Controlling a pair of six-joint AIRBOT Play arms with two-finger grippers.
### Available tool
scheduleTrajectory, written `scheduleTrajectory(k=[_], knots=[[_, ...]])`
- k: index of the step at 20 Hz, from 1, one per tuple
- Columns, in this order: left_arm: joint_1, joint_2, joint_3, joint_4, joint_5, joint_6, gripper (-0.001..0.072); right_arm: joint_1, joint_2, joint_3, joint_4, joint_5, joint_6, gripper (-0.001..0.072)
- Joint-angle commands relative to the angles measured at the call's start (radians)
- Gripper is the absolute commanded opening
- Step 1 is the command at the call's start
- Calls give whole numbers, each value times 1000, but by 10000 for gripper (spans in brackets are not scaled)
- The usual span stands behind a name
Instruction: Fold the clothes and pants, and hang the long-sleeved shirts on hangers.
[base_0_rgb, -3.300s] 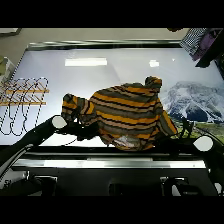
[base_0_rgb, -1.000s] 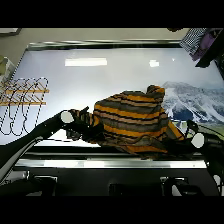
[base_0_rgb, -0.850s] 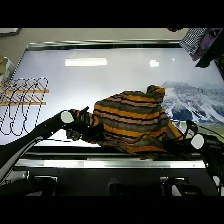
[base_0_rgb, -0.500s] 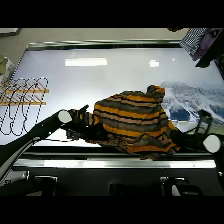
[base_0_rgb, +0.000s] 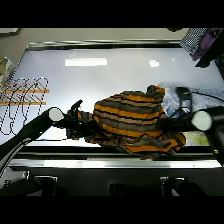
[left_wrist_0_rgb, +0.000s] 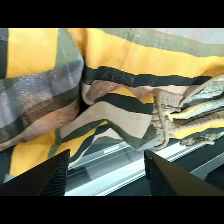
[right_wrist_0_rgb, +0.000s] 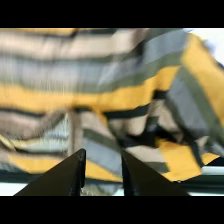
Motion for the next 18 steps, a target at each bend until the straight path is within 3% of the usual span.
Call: scheduleTrajectory(k=[1, 4, 18], knots=[[5, 10, 1, 31, -10, 1, 549, 243, -122, 23, -173, 45, 213, 319], [5, 13, 1, 34, -17, 2, 550, 305, -181, 18, -186, -3, 352, 319], [5, 13, 1, 50, -18, 2, 550, 310, -274, -88, -183, -16, 445, 317]])
